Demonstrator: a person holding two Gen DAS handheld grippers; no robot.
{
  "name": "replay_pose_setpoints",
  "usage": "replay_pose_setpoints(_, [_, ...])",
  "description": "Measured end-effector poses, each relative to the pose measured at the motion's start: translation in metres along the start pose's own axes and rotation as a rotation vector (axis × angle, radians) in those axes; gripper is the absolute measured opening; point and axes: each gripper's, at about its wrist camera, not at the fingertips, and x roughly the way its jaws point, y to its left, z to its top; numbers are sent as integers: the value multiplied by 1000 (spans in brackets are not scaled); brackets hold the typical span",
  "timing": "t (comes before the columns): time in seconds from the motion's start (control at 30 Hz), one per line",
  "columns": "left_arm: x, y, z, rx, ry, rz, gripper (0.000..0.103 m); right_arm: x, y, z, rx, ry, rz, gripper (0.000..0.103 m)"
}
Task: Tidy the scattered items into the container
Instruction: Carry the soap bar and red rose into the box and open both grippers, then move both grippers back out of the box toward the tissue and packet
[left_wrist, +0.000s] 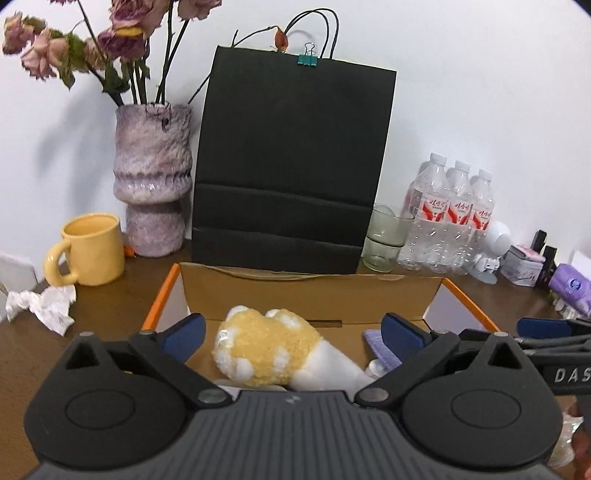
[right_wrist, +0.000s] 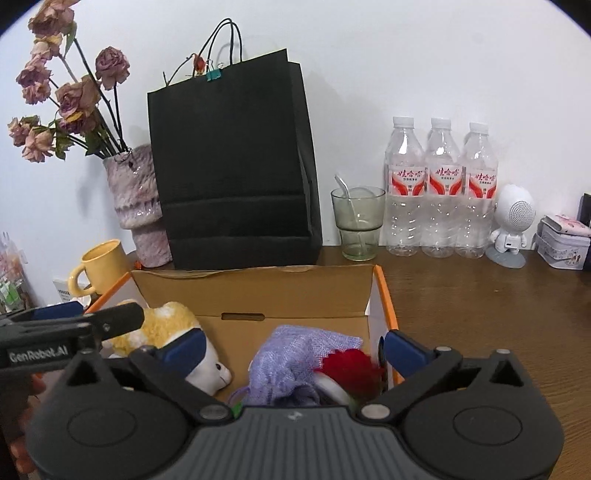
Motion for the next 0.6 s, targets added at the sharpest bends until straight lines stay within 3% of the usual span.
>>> replay_pose_setpoints(0.6, [1,-5,-1,23,18,4,103,1,6,-3,-21,11,3,103])
